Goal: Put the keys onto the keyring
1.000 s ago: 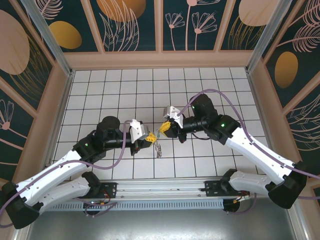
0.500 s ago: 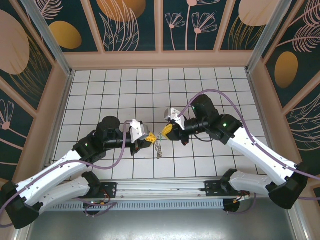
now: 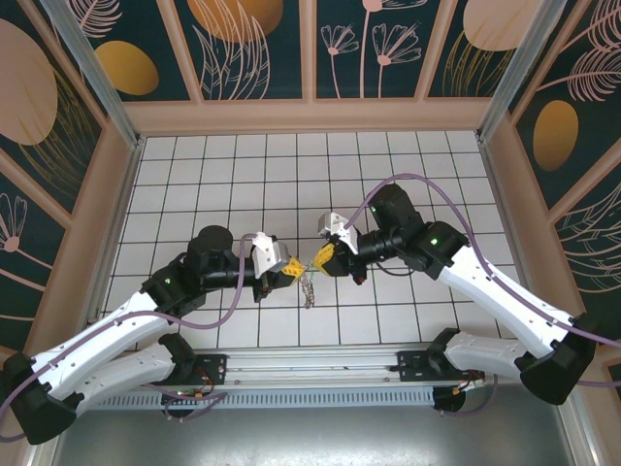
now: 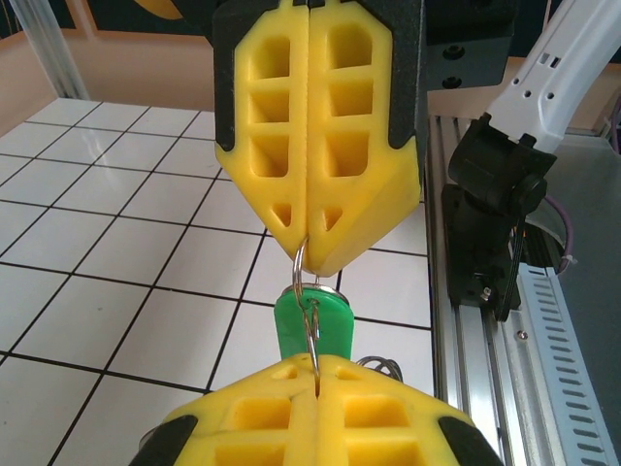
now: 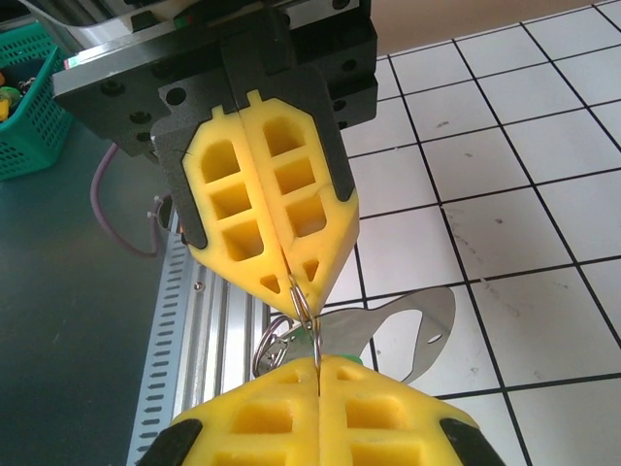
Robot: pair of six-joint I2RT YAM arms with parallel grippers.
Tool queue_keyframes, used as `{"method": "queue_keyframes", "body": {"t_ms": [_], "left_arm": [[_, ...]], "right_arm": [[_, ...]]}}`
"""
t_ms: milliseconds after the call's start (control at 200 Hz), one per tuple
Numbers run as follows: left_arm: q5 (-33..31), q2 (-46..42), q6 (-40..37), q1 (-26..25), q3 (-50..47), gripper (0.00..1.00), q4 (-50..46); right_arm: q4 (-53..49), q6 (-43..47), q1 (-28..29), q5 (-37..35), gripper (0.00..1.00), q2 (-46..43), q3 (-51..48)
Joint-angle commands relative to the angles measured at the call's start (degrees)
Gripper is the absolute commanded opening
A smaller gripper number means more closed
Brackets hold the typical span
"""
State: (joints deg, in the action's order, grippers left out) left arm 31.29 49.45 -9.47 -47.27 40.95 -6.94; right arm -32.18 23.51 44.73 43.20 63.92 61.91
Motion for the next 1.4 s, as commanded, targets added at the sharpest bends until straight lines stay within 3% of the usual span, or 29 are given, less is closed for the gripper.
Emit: {"method": "queue_keyframes", "body": {"t_ms": [0,1391], "left_arm": [[1.8,-1.0,-1.1,-0.3,1.7,0.00,1.0],[4.7,-1.5,-0.6,-0.3,1.6,0.00,1.6]], "right_arm": [[-1.3,1.3,0.4,2.1,0.00,-0.4,1.3],[-1.5,3.5,1.5,5.0,0.00,-1.4,0.0]]}}
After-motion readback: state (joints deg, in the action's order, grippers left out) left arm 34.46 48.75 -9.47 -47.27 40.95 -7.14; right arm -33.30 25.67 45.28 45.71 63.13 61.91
